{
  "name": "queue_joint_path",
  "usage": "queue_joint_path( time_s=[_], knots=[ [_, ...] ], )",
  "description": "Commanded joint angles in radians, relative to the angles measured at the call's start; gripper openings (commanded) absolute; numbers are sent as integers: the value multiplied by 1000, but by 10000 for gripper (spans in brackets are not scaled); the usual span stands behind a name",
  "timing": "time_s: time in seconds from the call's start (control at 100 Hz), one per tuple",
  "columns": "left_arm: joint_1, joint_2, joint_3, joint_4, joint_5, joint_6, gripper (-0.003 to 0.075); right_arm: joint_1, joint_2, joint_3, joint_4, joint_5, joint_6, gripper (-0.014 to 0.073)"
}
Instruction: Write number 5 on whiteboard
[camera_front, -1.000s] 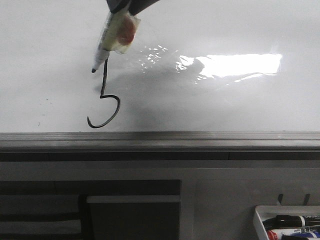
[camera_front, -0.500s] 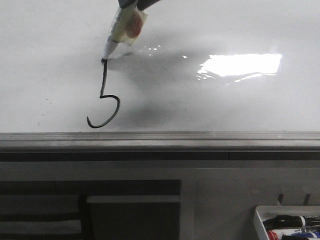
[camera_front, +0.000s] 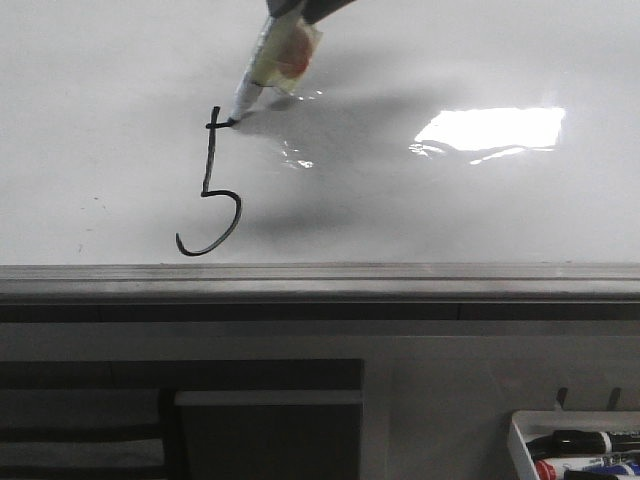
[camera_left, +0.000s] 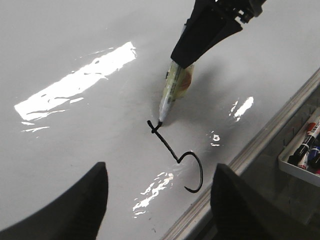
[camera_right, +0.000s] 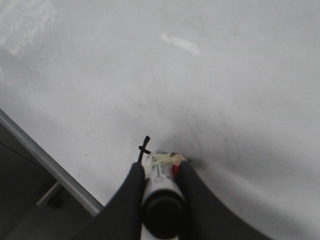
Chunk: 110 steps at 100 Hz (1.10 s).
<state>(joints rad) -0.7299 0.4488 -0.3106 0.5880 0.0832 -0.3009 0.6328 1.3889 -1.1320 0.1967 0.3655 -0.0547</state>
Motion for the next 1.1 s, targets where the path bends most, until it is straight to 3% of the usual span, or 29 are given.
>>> queue_joint_path(
  time_s=[0.0,0.12,0.25,0.46,0.85,1.01,1.09],
  knots=[
    [-5,3,-27,0,-64,-11,405,-39,-39,-30,-54,-29,-15,-58],
    [-5,9,-27,0,-83,-11,405,-27,-52,-30,-61,-50,-15,-59],
    [-5,54,-27,20,-161,-11,405,56,-79,-30,-61,-46,-15,-62],
    [-5,252,-29,82,-335,-11,405,186,-93,-30,-61,33,-15,-62],
    [-5,549,-117,66,-441,-11,398,281,-93,-30,-61,123,-15,-62],
    [-5,554,-117,59,-404,-11,323,281,-93,-30,-61,138,-15,-62],
    [-5,554,-117,59,-404,-11,235,281,-93,-30,-59,138,-15,-62]
  ],
)
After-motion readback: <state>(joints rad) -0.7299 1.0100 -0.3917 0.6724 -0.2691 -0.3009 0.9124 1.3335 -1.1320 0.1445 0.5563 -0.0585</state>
